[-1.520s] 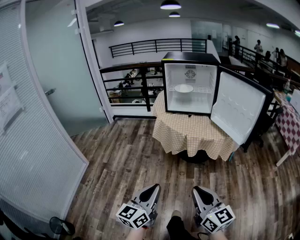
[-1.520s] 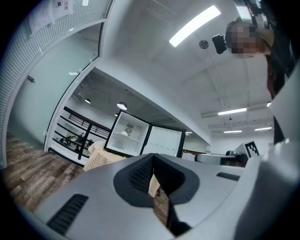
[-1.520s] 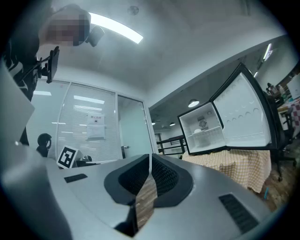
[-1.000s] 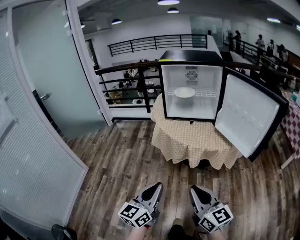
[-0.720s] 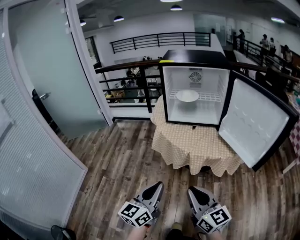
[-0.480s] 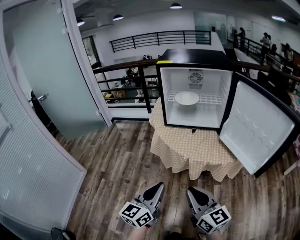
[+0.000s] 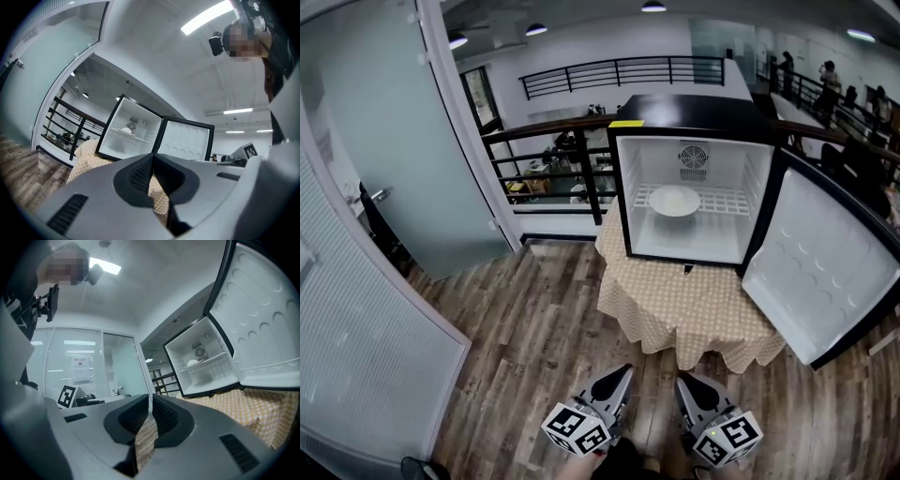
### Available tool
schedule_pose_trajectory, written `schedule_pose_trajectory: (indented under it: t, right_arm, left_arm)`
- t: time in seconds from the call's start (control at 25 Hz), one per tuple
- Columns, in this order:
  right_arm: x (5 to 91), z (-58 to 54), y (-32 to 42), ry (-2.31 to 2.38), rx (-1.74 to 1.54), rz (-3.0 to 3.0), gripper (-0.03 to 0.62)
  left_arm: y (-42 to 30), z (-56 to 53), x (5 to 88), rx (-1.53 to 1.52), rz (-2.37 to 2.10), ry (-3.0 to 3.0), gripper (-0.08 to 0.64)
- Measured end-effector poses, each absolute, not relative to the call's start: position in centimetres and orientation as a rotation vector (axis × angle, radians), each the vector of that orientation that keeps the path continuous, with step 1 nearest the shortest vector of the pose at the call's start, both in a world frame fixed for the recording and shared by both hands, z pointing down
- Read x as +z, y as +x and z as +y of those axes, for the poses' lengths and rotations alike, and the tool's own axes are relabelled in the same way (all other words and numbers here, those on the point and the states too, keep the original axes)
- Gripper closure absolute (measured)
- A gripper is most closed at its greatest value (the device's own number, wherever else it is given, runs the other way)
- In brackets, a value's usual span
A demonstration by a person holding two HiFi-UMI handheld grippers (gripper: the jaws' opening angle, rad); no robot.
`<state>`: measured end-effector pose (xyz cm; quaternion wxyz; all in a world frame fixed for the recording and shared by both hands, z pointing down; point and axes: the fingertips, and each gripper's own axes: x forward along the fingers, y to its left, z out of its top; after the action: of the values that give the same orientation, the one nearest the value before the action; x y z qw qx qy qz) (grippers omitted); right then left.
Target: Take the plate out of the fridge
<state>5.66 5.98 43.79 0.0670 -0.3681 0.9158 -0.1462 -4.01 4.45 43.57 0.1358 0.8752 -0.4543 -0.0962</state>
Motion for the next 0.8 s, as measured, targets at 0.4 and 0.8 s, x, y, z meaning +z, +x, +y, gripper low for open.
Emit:
schedule_pose_trajectory:
  t: [0.4, 0.8]
  right_arm:
    - [43.6, 0.4, 5.0, -1.153, -0.435, 2.756, 0.548]
    - [44.0, -7.8, 3.6, -1.223, -0.449, 2.759, 0.548]
  left_arm:
    - [-4.2, -1.9, 43.3, -0.282, -1.268, 2.578, 0.555]
    - [-4.4, -10.7, 43.2, -0.299, -1.166, 2.615, 0.555]
